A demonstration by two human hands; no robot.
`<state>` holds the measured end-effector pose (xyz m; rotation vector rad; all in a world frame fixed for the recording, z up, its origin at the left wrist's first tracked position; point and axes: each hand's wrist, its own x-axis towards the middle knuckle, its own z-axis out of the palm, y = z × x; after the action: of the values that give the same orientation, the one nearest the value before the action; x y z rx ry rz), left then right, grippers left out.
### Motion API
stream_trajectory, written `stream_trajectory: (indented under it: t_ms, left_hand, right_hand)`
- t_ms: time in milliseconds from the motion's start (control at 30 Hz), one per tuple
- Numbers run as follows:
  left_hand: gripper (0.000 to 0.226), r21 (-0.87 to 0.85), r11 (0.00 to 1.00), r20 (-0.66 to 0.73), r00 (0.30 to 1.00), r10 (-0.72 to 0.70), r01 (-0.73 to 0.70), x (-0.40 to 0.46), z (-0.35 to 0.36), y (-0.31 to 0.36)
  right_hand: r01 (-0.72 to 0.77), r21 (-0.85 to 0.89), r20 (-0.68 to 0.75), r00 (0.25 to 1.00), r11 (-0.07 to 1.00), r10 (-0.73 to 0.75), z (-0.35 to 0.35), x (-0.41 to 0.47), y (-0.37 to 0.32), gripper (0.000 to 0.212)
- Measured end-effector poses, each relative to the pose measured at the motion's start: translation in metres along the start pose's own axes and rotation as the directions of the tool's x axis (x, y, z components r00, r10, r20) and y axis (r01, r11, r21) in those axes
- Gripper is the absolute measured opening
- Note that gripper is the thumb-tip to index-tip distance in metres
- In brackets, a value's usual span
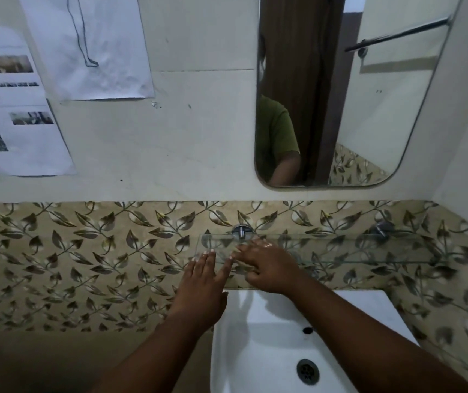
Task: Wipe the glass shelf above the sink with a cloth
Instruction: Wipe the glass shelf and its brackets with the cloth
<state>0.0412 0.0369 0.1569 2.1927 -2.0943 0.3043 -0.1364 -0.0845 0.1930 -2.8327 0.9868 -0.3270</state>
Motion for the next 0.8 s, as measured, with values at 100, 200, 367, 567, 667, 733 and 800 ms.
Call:
stream_trajectory:
  t_ms: [100, 200, 367, 567, 667, 733, 800]
  left_hand:
    - [0.080, 0.011, 1.000, -0.007, 1.000, 0.013, -0.013, 0.004, 0.002, -0.001]
    - [0.077, 0.026, 1.000, 0.020, 1.000, 0.010, -0.011, 0.010, -0.001, 0.002]
    - [0.077, 0.011, 1.000, 0.025, 1.000, 0.002, -0.002, 0.019, 0.004, -0.002]
    - [0.078, 0.024, 0.998, -0.043, 0.998, 0.053, -0.052, 0.021, 0.012, -0.008]
    - [0.082, 0.021, 0.999, -0.026, 0.998, 0.050, -0.049, 0.023, 0.016, -0.005]
    - [0.083, 0.008, 0.999, -0.016, 0.999, 0.037, -0.036, 0.023, 0.017, -0.002]
    - [0.084, -0.003, 0.999, -0.028, 0.999, 0.039, -0.039, 0.023, 0.019, 0.000]
  right_hand:
    - [-0.151, 0.021, -0.010, 0.989, 0.988, 0.151, -0.006, -0.017, 0.035, 0.059]
    - [-0.327, 0.033, -0.063, 0.942, 0.944, 0.329, -0.016, -0.012, 0.050, 0.054]
    - [-0.326, -0.015, -0.124, 0.939, 0.945, 0.321, 0.000, 0.005, 0.001, 0.050]
    - [-0.232, 0.129, -0.120, 0.961, 0.964, 0.247, -0.014, -0.037, 0.018, 0.059]
    - [-0.461, 0.098, -0.140, 0.871, 0.882, 0.471, -0.031, -0.040, 0.058, 0.050]
    - [-0.522, 0.034, -0.145, 0.841, 0.852, 0.521, -0.035, -0.027, 0.064, 0.044]
    - [-0.501, -0.038, -0.123, 0.861, 0.865, 0.493, -0.032, -0.016, 0.057, 0.042]
